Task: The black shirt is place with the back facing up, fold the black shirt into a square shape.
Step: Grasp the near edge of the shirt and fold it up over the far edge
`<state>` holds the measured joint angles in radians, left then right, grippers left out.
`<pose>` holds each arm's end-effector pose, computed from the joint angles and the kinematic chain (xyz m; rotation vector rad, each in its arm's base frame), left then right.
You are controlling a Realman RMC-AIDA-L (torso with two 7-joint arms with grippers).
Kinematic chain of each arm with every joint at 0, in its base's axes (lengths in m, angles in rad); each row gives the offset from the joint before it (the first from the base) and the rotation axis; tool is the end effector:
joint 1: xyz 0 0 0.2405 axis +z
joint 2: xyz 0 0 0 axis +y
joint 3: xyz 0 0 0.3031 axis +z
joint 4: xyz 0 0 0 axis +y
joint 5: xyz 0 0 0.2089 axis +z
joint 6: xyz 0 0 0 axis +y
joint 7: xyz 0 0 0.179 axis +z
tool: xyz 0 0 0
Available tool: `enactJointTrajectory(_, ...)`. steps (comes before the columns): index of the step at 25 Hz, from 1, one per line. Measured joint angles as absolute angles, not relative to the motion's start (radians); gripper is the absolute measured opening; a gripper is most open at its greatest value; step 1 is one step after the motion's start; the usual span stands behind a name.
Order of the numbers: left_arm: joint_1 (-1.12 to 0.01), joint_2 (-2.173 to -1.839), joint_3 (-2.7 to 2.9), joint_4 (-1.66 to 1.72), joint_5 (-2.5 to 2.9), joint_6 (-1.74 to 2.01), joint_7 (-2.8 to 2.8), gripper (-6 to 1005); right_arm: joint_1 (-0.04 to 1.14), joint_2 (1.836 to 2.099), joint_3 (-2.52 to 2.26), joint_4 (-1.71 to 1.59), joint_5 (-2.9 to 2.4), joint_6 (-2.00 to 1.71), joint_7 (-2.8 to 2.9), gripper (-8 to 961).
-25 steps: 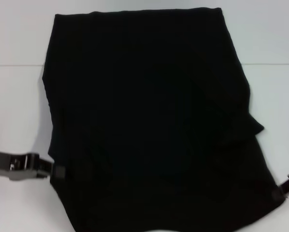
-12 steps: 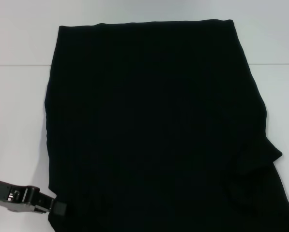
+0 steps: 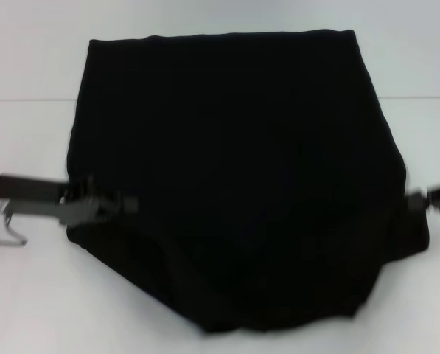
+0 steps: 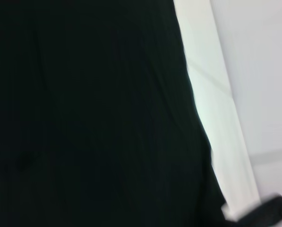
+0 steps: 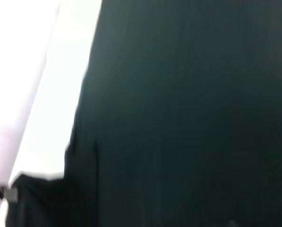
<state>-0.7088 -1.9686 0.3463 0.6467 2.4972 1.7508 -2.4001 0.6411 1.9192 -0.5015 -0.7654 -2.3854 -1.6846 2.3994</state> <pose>-0.2946 0.3811 -0.0026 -2.3507 -2.0152 -0.4901 0.3164 0.3921 0.0356 -2.2974 1.8218 0.4112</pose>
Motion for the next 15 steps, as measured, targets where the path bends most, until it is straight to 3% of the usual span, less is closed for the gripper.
enactJointTrajectory(5, -0.766, -1.966, 0.345, 0.573, 2.428, 1.466, -2.469, 43, 0.707, 1.923, -0.490, -0.757, -2.337, -1.441, 2.406, 46)
enactJointTrajectory(9, -0.827, -1.968, 0.392, 0.523, 2.424, 1.225, -2.527, 45, 0.764, 1.952, -0.539, -0.686, -2.334, -1.207, 2.391, 45)
enactJointTrajectory(15, -0.839, -2.009, 0.580, 0.521, 2.429, 0.958, -2.610, 48, 0.831, 1.999, -0.677, -0.510, -2.334, -0.799, 2.385, 45)
